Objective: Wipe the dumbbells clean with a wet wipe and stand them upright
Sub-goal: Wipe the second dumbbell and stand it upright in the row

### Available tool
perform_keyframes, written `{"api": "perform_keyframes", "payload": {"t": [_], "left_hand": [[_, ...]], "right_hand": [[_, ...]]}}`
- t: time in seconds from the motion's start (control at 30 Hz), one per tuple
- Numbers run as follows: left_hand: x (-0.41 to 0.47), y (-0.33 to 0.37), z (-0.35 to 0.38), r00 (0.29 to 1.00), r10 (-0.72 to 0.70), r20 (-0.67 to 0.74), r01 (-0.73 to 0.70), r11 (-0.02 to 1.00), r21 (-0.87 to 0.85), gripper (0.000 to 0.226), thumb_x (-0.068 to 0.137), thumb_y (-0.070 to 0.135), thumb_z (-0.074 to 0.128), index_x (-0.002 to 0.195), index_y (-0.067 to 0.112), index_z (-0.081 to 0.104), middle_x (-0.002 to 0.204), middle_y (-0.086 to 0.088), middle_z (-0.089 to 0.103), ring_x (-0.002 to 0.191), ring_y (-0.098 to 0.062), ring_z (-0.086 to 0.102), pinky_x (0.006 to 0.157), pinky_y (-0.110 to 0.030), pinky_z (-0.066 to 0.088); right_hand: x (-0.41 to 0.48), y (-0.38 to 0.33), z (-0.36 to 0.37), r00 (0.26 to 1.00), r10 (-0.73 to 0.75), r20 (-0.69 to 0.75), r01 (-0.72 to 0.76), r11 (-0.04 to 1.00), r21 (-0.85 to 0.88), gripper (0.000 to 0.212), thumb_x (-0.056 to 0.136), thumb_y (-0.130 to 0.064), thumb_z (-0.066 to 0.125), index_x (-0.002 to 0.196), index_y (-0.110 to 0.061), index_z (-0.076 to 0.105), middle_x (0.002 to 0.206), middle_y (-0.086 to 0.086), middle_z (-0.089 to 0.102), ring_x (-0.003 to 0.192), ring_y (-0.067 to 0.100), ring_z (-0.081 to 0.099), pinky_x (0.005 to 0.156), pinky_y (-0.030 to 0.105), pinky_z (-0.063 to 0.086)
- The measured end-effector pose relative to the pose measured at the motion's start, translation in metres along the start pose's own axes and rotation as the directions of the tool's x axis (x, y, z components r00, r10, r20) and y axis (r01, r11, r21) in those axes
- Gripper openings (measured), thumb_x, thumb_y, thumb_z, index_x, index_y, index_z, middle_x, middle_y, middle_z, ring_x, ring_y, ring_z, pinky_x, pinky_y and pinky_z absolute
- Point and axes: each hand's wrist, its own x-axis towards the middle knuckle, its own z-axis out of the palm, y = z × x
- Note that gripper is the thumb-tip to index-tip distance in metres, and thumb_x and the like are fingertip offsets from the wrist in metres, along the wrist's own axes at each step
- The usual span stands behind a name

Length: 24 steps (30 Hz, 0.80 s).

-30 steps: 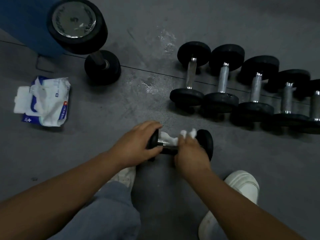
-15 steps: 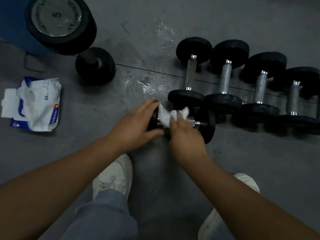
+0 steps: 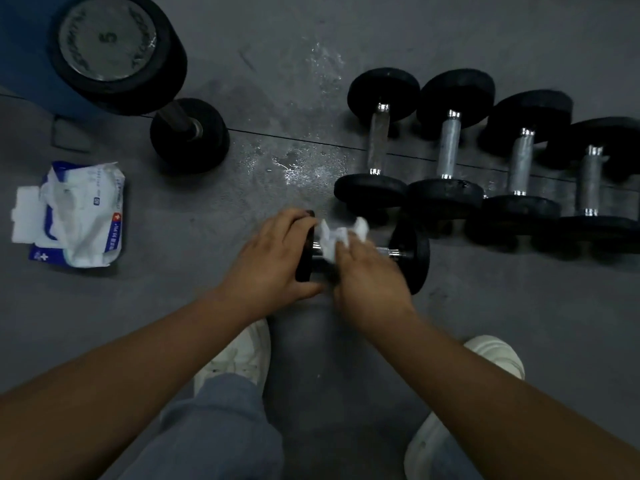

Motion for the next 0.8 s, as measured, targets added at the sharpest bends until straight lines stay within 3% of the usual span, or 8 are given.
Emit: {"api": "perform_keyframes", "payload": {"t": [0.1,0.23,0.33,0.47,0.57,0.63,0.73,0.8], "left_hand": [[-0.005,0.003,-0.001,0.995,0.002,0.099,-0.008,0.998,0.059,0.105,0.060,0.050,0.085,0.146,0.015,0.036,0.147,-0.009,0.033,0.129,-0.029,0.038,0.102,-0.047,0.045],[-0.018,0.009,0.003,0.939,0.008,0.343,-0.056,0.990,0.130,0.127,0.067,0.052,0.083,0.158,0.018,0.001,0.165,0.001,-0.008,0.152,-0.021,0.001,0.114,-0.042,0.030],[-0.029,0.014,-0.003,0.926,0.033,0.376,-0.095,0.985,0.146,0.125,0.072,0.049,0.081,0.157,0.018,-0.006,0.165,0.001,-0.014,0.152,-0.017,-0.007,0.118,-0.035,0.020],[-0.038,0.020,-0.011,0.913,0.057,0.404,-0.138,0.975,0.173,0.112,0.081,0.037,0.075,0.157,0.017,-0.004,0.165,0.000,-0.007,0.152,-0.016,-0.001,0.117,-0.024,0.010],[-0.048,0.024,-0.019,0.916,0.063,0.396,-0.149,0.971,0.190,0.108,0.079,0.040,0.078,0.157,0.015,0.008,0.165,-0.003,0.009,0.151,-0.021,0.012,0.116,-0.027,0.019],[-0.052,0.029,-0.020,0.926,0.074,0.370,-0.160,0.965,0.207,0.106,0.075,0.039,0.081,0.156,0.015,0.018,0.162,-0.005,0.021,0.146,-0.024,0.023,0.115,-0.032,0.027],[-0.056,0.029,-0.018,0.925,0.077,0.373,-0.175,0.956,0.237,0.110,0.069,0.047,0.083,0.155,0.016,0.023,0.159,-0.003,0.025,0.142,-0.022,0.029,0.112,-0.038,0.037],[-0.060,0.025,-0.015,0.901,0.044,0.432,-0.171,0.950,0.260,0.117,0.067,0.055,0.082,0.157,0.017,0.016,0.161,-0.003,0.019,0.145,-0.021,0.023,0.116,-0.033,0.028]], "right_hand": [[-0.016,0.003,0.001,0.981,0.194,0.005,-0.194,0.979,0.058,0.058,0.095,-0.014,0.043,0.150,-0.007,0.027,0.159,0.015,0.020,0.137,0.033,0.034,0.099,0.041,0.041],[-0.047,-0.014,0.016,0.999,-0.021,0.025,0.018,0.992,0.122,0.072,0.091,-0.013,0.050,0.154,-0.009,0.015,0.161,0.013,0.012,0.141,0.032,0.028,0.100,0.043,0.040],[-0.057,-0.006,0.017,0.976,0.215,0.034,-0.217,0.959,0.184,0.067,0.096,-0.010,0.041,0.155,-0.011,0.009,0.162,0.009,0.004,0.144,0.029,0.021,0.101,0.041,0.039],[-0.067,-0.038,0.022,0.999,0.027,0.042,-0.034,0.982,0.187,0.064,0.096,-0.011,0.040,0.154,-0.009,0.013,0.163,0.013,0.001,0.147,0.031,0.012,0.105,0.043,0.037],[-0.069,-0.022,0.029,0.976,0.216,0.003,-0.210,0.944,0.253,0.065,0.096,-0.011,0.040,0.155,-0.011,0.013,0.162,0.010,0.008,0.145,0.028,0.023,0.102,0.040,0.039],[-0.078,-0.022,0.033,0.956,0.292,0.015,-0.285,0.920,0.269,0.065,0.096,-0.012,0.041,0.155,-0.010,0.013,0.162,0.009,0.004,0.146,0.030,0.017,0.102,0.039,0.039],[-0.093,-0.045,0.036,0.997,0.056,0.049,-0.067,0.967,0.247,0.059,0.099,-0.012,0.034,0.154,-0.008,0.013,0.162,0.012,0.002,0.147,0.033,0.012,0.109,0.043,0.031],[-0.094,-0.039,0.039,0.998,0.060,0.027,-0.065,0.962,0.265,0.058,0.098,-0.010,0.036,0.154,-0.010,0.019,0.162,0.013,0.008,0.145,0.032,0.021,0.109,0.042,0.031]]}}
